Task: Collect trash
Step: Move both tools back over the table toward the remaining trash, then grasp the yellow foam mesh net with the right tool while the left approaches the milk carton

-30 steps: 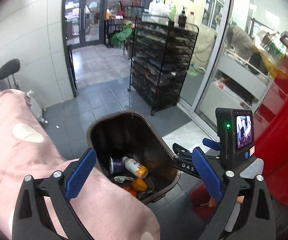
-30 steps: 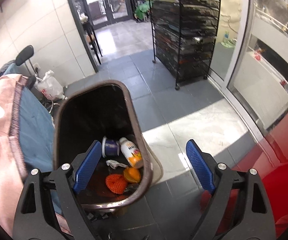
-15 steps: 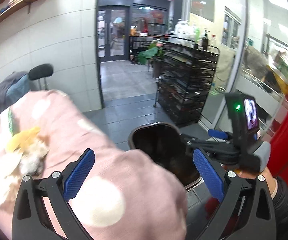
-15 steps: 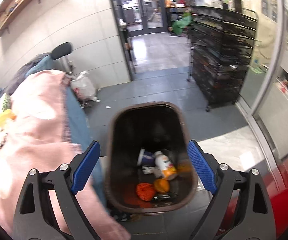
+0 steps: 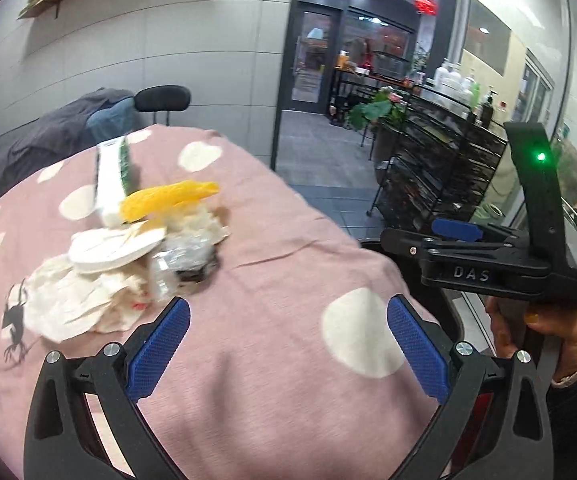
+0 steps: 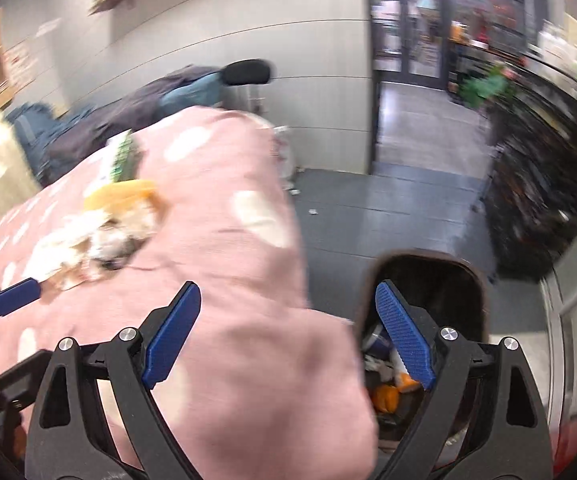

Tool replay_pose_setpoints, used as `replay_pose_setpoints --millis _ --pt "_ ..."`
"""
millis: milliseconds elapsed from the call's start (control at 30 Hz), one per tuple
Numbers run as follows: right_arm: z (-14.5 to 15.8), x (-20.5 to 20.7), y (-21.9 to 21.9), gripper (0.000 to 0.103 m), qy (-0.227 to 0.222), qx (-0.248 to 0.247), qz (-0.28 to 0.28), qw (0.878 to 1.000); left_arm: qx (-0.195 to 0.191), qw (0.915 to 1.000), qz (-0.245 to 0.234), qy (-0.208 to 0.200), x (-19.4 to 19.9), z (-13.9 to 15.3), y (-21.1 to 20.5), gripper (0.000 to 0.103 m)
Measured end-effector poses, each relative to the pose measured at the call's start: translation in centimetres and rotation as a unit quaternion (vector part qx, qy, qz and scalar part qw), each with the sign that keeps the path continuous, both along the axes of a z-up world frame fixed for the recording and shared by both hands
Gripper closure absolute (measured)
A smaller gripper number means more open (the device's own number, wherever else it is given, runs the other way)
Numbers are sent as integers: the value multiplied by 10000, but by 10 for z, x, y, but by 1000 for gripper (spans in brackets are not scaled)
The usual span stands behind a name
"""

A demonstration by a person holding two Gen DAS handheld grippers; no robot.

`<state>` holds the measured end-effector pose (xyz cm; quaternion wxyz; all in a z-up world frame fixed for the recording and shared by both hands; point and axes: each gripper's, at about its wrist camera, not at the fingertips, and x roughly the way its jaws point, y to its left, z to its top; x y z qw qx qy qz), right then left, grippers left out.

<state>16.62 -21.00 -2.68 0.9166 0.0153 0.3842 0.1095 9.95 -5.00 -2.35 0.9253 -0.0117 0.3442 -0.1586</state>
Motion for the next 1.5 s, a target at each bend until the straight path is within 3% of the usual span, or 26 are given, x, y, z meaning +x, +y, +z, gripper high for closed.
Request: replay_pose_setpoints --millis 200,433,600,833,900,933,1167,1367,1500 --pt "15 13 63 15 -31 -262 941 9952 15 9986 509 133 4 -3 43 6" --pt "23 34 133 20 -198 -845 1881 9783 -113 9932 1142 217 14 4 99 6" --pt "15 50 173 34 -168 -1374 2372 9616 -67 9902 1351 339 25 6 120 6" --pt "0 94 200 56 -143 -1788 2478 9521 43 9889 1430 404 42 9 132 6" --pt "-2 103 205 72 -102 -1776 2587 9494 10 9892 1392 454 50 10 134 6" --pt "-2 106 206 88 -64 -1725 2658 9485 13 9892 1394 458 54 9 135 6" --pt "13 116 188 93 -62 -1111 2414 9640 -74 9867 1456 712 96 6 142 6" --pt "34 107 161 93 -316 -980 2094 9724 306 9860 1410 839 143 3 131 6" --pt "42 94 145 93 -412 -899 1934 9761 644 9831 1403 984 176 -2 122 14"
